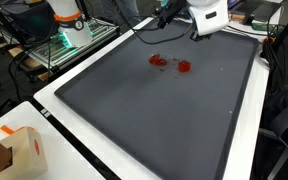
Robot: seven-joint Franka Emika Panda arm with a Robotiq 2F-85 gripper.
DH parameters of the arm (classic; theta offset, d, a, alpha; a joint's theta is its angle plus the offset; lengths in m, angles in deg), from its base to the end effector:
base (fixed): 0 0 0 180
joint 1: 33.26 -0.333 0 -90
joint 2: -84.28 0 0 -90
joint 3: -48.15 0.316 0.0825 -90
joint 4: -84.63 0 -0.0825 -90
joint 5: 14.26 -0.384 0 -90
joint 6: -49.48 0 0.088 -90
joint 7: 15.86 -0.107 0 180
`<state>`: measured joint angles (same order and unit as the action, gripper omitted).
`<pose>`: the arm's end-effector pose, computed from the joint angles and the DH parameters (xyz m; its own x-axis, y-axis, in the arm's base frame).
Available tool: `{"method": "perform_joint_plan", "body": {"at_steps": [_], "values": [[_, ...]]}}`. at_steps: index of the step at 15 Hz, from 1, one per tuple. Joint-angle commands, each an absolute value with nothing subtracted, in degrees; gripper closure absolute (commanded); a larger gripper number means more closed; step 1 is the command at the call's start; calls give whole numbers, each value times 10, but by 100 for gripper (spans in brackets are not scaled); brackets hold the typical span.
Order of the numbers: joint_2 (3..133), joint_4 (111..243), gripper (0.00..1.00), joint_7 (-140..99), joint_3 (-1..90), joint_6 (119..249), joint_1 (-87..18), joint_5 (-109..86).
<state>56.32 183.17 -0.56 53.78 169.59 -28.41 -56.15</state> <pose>0.6617 0.0350 0.3080 0.9902 -0.1214 -0.0689 -0.1381 -0.7795 -0.6110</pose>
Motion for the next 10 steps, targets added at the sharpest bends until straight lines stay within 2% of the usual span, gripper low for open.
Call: {"method": "perform_joint_plan", "body": {"at_steps": [1,10], "values": [[554,1843,97,-6,541,1705,-285,-583],[520,1833,97,-11,547,1729,-297,-595]]}}
